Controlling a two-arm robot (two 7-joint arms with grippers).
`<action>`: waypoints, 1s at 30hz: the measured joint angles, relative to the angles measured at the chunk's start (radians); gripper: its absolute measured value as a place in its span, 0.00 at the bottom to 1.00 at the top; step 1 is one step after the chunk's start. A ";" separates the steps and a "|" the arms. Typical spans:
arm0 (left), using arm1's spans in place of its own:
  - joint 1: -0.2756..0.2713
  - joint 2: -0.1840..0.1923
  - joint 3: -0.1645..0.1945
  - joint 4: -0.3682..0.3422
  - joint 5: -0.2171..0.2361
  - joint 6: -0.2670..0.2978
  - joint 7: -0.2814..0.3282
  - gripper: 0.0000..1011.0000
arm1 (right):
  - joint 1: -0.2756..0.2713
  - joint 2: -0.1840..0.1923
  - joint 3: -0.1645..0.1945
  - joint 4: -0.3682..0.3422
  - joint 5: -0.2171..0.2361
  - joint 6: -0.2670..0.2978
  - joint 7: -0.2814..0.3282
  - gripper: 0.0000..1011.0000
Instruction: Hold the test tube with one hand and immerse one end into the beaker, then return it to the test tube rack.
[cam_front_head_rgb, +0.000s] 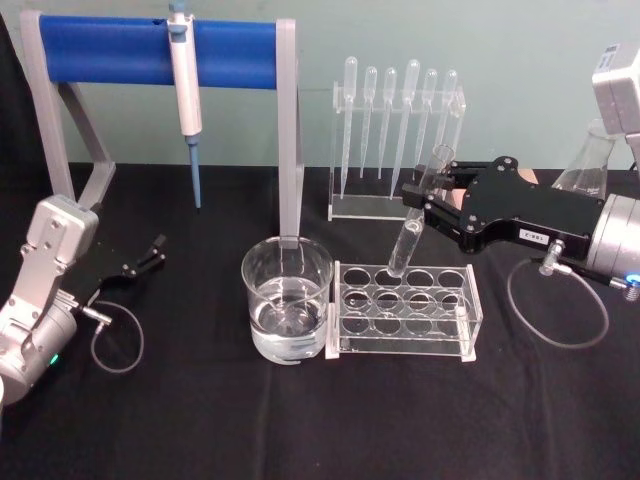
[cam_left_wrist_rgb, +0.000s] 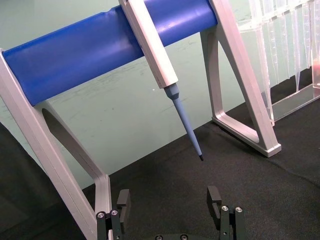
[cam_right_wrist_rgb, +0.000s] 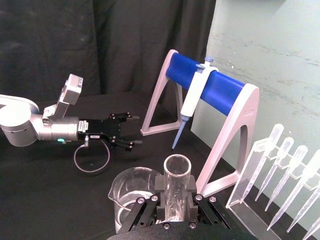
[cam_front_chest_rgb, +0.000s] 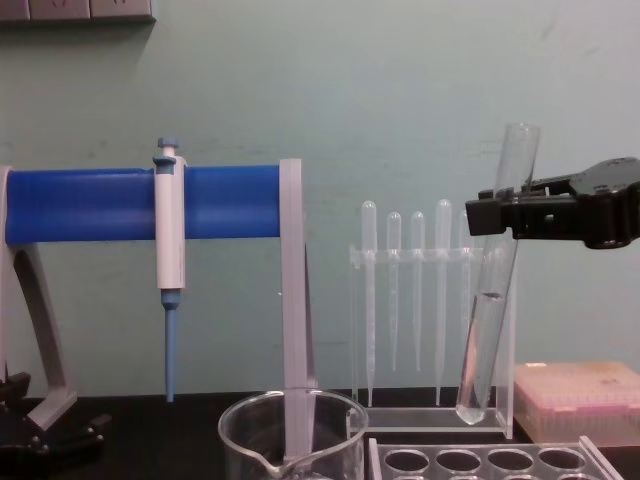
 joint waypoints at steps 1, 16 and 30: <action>0.000 0.000 0.000 0.000 0.000 0.000 0.000 0.99 | 0.000 0.000 0.000 0.000 0.000 0.000 0.000 0.23; 0.000 0.000 0.000 0.000 0.000 0.000 0.000 0.99 | 0.000 0.000 0.000 0.000 0.000 0.000 0.000 0.23; 0.000 0.000 0.000 0.000 0.000 0.000 0.000 0.99 | 0.000 0.000 0.000 0.000 0.000 0.000 0.000 0.23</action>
